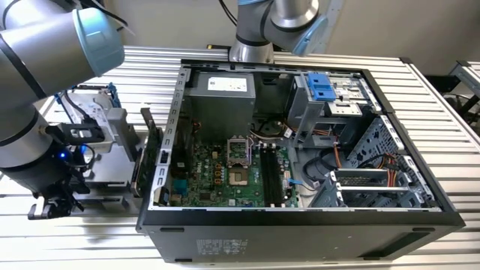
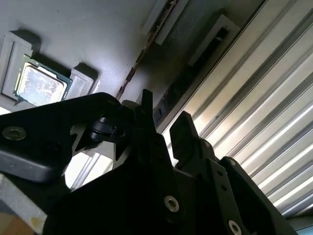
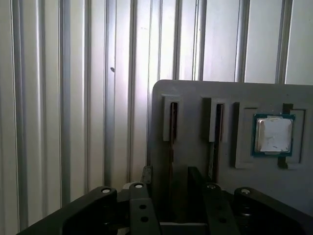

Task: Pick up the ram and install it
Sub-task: 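Pick up the ram and move it above insertion slot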

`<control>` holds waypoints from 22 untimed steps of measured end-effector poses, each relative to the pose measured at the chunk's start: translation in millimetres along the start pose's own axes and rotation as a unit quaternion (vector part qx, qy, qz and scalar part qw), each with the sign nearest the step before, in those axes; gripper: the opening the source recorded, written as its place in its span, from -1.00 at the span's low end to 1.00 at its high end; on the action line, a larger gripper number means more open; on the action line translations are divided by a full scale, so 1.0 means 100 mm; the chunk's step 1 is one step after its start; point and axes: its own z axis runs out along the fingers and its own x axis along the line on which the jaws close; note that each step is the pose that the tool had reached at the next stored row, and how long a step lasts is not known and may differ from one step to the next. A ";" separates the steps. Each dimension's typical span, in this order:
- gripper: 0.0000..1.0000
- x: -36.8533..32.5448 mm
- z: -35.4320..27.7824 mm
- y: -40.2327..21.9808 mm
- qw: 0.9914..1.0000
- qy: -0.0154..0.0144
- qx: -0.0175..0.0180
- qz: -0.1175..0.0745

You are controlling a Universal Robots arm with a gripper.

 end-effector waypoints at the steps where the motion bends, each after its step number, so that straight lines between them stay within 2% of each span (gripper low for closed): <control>1: 1.00 -0.018 0.010 -0.001 1.000 0.000 0.000 0.000; 3: 1.00 -0.042 0.019 -0.001 1.000 0.000 0.000 0.000; 10: 1.00 -0.042 0.019 -0.001 1.000 0.000 0.000 0.000; 11: -1.00 -0.042 0.019 -0.001 1.000 0.000 0.000 0.000; 22: -1.00 -0.036 0.020 0.000 1.000 0.000 0.000 0.001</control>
